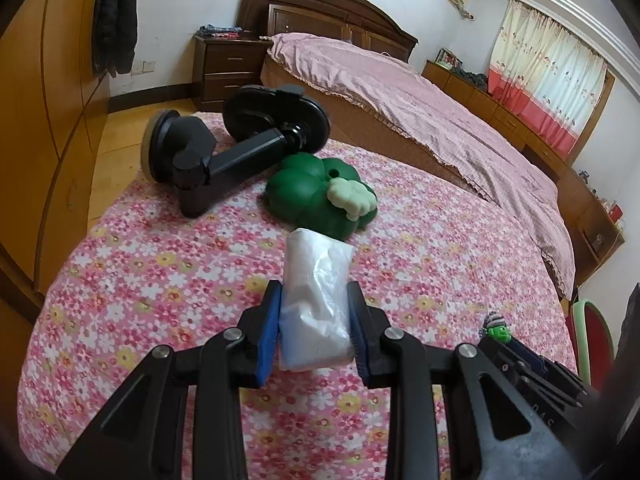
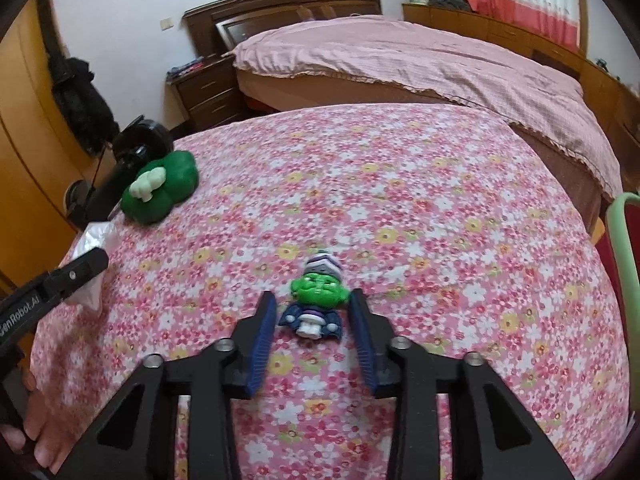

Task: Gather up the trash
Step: 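Grasp the green toy figure with the right tool while the left tool holds the white bag, then carry the white bag and green figure over the red bucket and open both tools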

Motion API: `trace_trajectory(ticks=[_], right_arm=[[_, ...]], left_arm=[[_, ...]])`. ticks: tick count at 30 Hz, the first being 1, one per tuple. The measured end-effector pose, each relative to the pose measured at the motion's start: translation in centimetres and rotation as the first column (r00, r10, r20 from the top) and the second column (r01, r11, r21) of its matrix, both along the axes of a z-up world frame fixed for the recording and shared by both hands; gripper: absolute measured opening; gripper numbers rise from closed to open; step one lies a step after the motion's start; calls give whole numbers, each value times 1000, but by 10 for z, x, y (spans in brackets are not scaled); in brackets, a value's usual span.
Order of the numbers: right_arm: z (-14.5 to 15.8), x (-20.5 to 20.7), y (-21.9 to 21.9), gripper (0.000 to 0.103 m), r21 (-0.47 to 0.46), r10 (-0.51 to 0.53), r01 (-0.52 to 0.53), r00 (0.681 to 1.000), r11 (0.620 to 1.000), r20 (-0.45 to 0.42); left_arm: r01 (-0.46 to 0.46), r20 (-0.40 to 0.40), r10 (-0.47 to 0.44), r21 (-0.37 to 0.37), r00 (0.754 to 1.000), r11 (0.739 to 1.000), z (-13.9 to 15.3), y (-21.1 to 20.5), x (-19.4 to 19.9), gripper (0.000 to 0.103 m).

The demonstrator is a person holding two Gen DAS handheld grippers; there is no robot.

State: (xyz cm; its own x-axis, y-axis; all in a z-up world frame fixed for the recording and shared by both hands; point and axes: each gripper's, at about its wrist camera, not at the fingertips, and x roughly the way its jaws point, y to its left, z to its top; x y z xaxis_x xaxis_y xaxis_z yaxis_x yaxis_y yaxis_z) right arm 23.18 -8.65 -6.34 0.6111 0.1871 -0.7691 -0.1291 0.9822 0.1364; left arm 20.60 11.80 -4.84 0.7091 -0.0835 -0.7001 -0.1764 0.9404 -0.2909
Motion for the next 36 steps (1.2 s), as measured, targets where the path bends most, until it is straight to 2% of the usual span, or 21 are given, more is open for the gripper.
trace_trajectory(ticks=[8, 10, 16, 28, 36], right_arm=[[-1, 1, -5, 33, 11, 28, -28, 1000, 1000, 14], [-1, -1, -8, 30, 12, 26, -26, 1000, 1000, 16], [5, -17, -29, 30, 86, 0, 0, 1000, 996, 4], [37, -74, -94, 30, 207, -104, 90, 993, 974, 58], [65, -115, -140, 30, 281, -201, 162, 973, 946, 117]], left_arm=[[-7, 25, 6, 26, 1000, 1000, 11, -6, -8, 32], [-8, 36, 7, 25, 999, 1000, 18, -8, -13, 32], [20, 43, -20, 9, 999, 1000, 28, -19, -31, 32], [108, 64, -108, 0, 992, 994, 44, -58, -61, 32], [190, 77, -190, -2, 979, 982, 58, -93, -81, 32]])
